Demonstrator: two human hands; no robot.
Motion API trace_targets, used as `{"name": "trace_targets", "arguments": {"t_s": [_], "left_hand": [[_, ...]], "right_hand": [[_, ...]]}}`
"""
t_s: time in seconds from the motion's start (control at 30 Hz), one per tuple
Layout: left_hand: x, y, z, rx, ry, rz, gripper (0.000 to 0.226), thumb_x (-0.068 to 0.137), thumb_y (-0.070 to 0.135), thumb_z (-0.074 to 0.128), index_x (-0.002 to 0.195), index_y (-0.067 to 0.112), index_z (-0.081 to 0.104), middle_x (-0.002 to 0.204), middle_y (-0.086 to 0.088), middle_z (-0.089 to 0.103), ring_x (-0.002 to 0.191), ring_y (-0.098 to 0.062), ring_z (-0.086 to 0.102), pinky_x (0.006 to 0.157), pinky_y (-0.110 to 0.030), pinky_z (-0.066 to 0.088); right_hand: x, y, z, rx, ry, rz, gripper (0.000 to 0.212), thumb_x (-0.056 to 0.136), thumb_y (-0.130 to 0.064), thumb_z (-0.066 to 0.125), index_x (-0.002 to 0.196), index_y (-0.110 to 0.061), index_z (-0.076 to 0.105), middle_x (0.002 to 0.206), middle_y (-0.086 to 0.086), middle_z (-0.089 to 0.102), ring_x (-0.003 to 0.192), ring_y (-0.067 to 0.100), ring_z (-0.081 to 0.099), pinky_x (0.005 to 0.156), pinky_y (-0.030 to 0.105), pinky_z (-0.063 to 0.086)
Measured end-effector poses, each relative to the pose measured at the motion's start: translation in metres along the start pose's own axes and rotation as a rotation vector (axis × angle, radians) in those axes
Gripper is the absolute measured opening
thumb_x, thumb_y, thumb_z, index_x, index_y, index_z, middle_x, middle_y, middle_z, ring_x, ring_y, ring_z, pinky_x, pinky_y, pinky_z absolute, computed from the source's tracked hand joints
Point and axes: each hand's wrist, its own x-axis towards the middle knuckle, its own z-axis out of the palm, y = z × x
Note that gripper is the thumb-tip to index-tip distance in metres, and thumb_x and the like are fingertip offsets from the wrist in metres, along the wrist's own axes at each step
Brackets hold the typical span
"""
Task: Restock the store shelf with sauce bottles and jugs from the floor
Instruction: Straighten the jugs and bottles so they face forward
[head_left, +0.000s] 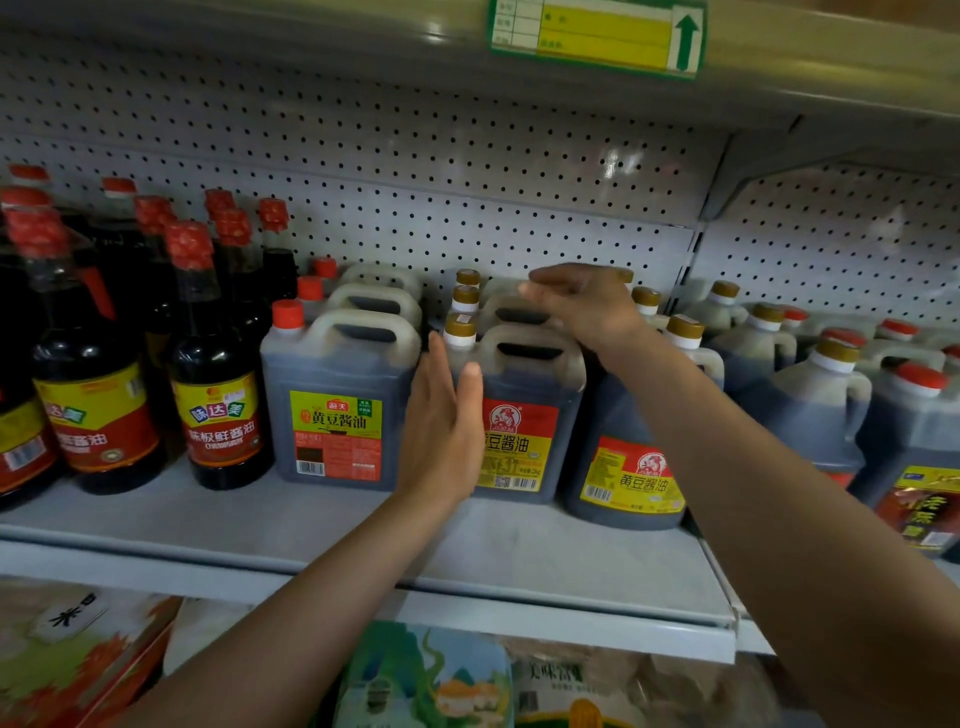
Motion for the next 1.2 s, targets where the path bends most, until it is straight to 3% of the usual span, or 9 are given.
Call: {"name": "trace_targets", "arguments": {"t_s": [0.13, 0.27, 0.47, 0.53, 0.6, 0.67, 0.8, 1.0, 1.2], "left_hand": [[0.024, 0.012, -0.007, 0.032, -0.033, 0.039, 0.068, 0.100, 0.063, 0.013, 0.160, 0.031, 0.005, 0.166, 0.012, 0.005, 0.151, -0.003, 0.003, 0.114, -0.023, 0.006], [0.051, 0.023, -0.009, 0.033, -0.082, 0.027, 0.065, 0.103, 0.056, 0.016, 0.160, 0.024, 0.013, 0.166, 0.006, 0.012, 0.152, -0.009, 0.009, 0.123, -0.030, 0.008], [0.089, 0.041, -0.006, 0.027, -0.122, -0.092, 0.065, 0.103, 0.059, 0.015, 0.151, 0.023, 0.040, 0.159, -0.006, 0.035, 0.148, -0.022, 0.028, 0.121, -0.044, 0.022], [0.099, 0.044, -0.007, 0.014, -0.156, -0.182, 0.071, 0.098, 0.068, 0.014, 0.150, 0.027, 0.041, 0.158, -0.007, 0.036, 0.146, -0.026, 0.031, 0.119, -0.047, 0.025], [0.106, 0.048, -0.009, 0.000, -0.197, -0.262, 0.091, 0.083, 0.084, 0.013, 0.149, 0.028, 0.042, 0.157, -0.007, 0.038, 0.143, -0.027, 0.036, 0.118, -0.050, 0.028], [0.114, 0.050, -0.011, -0.034, -0.234, -0.347, 0.103, 0.076, 0.091, 0.014, 0.148, 0.024, 0.044, 0.154, -0.004, 0.043, 0.140, -0.024, 0.041, 0.118, -0.045, 0.027], [0.124, 0.053, -0.011, -0.103, -0.292, -0.388, 0.073, 0.098, 0.070, 0.020, 0.150, 0.022, 0.039, 0.150, -0.007, 0.046, 0.135, -0.021, 0.046, 0.113, -0.040, 0.027], [0.124, 0.054, -0.013, -0.107, -0.313, -0.385, 0.073, 0.099, 0.069, 0.022, 0.152, 0.020, 0.036, 0.152, -0.010, 0.044, 0.136, -0.024, 0.044, 0.115, -0.043, 0.027], [0.122, 0.054, -0.012, -0.137, -0.297, -0.380, 0.074, 0.098, 0.069, 0.020, 0.153, 0.021, 0.032, 0.154, -0.010, 0.040, 0.139, -0.026, 0.040, 0.113, -0.043, 0.026]], "right_hand": [[0.019, 0.001, -0.001, -0.021, 0.011, 0.057, 0.044, 0.087, -0.041, 0.078, 0.124, -0.018, 0.072, 0.124, -0.002, 0.071, 0.117, 0.013, 0.062, 0.094, 0.022, 0.047], [0.032, 0.008, 0.002, -0.067, 0.005, 0.087, 0.044, 0.088, -0.043, 0.076, 0.126, -0.020, 0.070, 0.129, -0.001, 0.068, 0.121, 0.016, 0.060, 0.105, 0.031, 0.047], [0.052, 0.019, 0.012, -0.010, -0.027, 0.149, 0.044, 0.089, -0.035, 0.077, 0.129, -0.017, 0.069, 0.133, 0.003, 0.066, 0.120, 0.017, 0.060, 0.092, 0.023, 0.044], [0.055, 0.023, 0.015, -0.015, -0.068, 0.167, 0.042, 0.088, -0.034, 0.078, 0.125, -0.015, 0.071, 0.129, 0.005, 0.069, 0.115, 0.017, 0.062, 0.095, 0.025, 0.047], [0.057, 0.027, 0.017, -0.063, -0.093, 0.160, 0.040, 0.087, -0.034, 0.079, 0.121, -0.014, 0.073, 0.122, 0.004, 0.072, 0.107, 0.015, 0.064, 0.097, 0.027, 0.050], [0.060, 0.030, 0.019, -0.112, -0.094, 0.153, 0.040, 0.084, -0.036, 0.081, 0.118, -0.015, 0.074, 0.118, 0.003, 0.073, 0.108, 0.016, 0.066, 0.100, 0.031, 0.052], [0.064, 0.030, 0.017, -0.193, -0.097, 0.173, 0.042, 0.079, -0.044, 0.084, 0.112, -0.019, 0.077, 0.114, 0.002, 0.075, 0.104, 0.018, 0.068, 0.101, 0.036, 0.054], [0.066, 0.029, 0.015, -0.264, -0.105, 0.177, 0.043, 0.077, -0.050, 0.084, 0.107, -0.019, 0.079, 0.104, 0.001, 0.077, 0.097, 0.019, 0.070, 0.097, 0.038, 0.057], [0.062, 0.025, 0.012, -0.241, -0.128, 0.168, 0.039, 0.080, -0.046, 0.083, 0.110, -0.020, 0.078, 0.109, 0.000, 0.075, 0.101, 0.018, 0.069, 0.093, 0.031, 0.056]]}}
